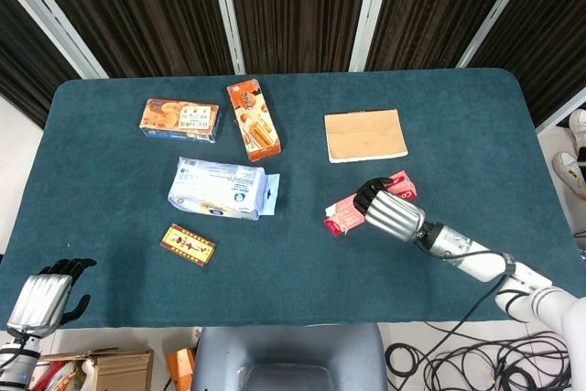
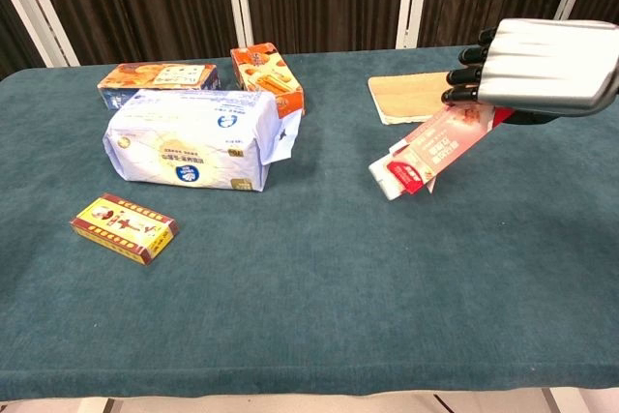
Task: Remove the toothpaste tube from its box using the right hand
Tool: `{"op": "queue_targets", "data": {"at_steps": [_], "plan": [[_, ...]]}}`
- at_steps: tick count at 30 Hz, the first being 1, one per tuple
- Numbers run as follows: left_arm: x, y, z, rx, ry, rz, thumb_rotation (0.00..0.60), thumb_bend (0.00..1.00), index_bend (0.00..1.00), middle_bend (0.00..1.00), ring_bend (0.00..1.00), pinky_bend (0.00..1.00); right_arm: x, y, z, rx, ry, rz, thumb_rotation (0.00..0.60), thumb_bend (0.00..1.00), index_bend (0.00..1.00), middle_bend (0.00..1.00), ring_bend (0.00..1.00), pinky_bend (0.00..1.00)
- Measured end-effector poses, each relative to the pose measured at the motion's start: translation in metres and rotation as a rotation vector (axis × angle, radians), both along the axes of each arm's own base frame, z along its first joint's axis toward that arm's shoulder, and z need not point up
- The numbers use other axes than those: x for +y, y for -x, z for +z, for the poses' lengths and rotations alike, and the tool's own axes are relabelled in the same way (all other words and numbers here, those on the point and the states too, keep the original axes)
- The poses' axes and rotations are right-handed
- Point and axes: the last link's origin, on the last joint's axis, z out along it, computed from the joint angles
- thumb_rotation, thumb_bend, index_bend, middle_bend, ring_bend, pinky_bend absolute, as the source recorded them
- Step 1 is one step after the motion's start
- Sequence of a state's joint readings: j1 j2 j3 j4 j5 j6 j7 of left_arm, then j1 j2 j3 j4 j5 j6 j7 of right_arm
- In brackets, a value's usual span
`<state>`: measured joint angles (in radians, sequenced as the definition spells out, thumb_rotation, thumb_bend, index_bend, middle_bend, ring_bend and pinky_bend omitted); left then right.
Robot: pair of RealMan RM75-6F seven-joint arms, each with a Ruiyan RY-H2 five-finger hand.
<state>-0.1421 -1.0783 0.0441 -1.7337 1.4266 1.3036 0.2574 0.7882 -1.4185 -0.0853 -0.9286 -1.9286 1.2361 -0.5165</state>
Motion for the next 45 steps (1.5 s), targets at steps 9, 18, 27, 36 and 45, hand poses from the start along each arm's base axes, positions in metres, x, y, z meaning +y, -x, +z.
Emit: {"op": "queue_targets", "data": {"at_steps": [9,18,27,36,45], "plan": [[0.000,0.000,0.001,-0.002,-0.001,0.004,0.600,0.36,0.30,0.33,0.27,0.43,-0.004,-0.015,0.003,0.017,0.025,0.050,0.600,0.26,0.34,0.38,0.34,0.57],[-0.001,0.000,0.002,-0.005,-0.004,0.004,0.600,0.36,0.31,0.33,0.27,0.42,0.000,-0.018,0.020,-0.011,0.035,0.012,0.600,0.26,0.33,0.38,0.34,0.57],[-0.001,-0.001,0.000,0.000,0.004,0.005,0.600,0.36,0.30,0.33,0.27,0.42,0.005,-0.017,0.059,-0.111,0.055,-0.088,0.600,0.26,0.32,0.38,0.34,0.57],[0.000,-0.001,-0.002,0.004,0.014,0.002,0.600,0.36,0.31,0.33,0.27,0.42,0.009,-0.003,0.073,-0.270,0.041,-0.282,0.600,0.26,0.30,0.38,0.34,0.59],[0.000,0.000,-0.002,0.003,0.012,0.007,0.600,0.36,0.30,0.33,0.27,0.43,0.010,0.026,0.022,-0.568,-0.148,-0.659,0.600,0.26,0.29,0.38,0.34,0.59]]}}
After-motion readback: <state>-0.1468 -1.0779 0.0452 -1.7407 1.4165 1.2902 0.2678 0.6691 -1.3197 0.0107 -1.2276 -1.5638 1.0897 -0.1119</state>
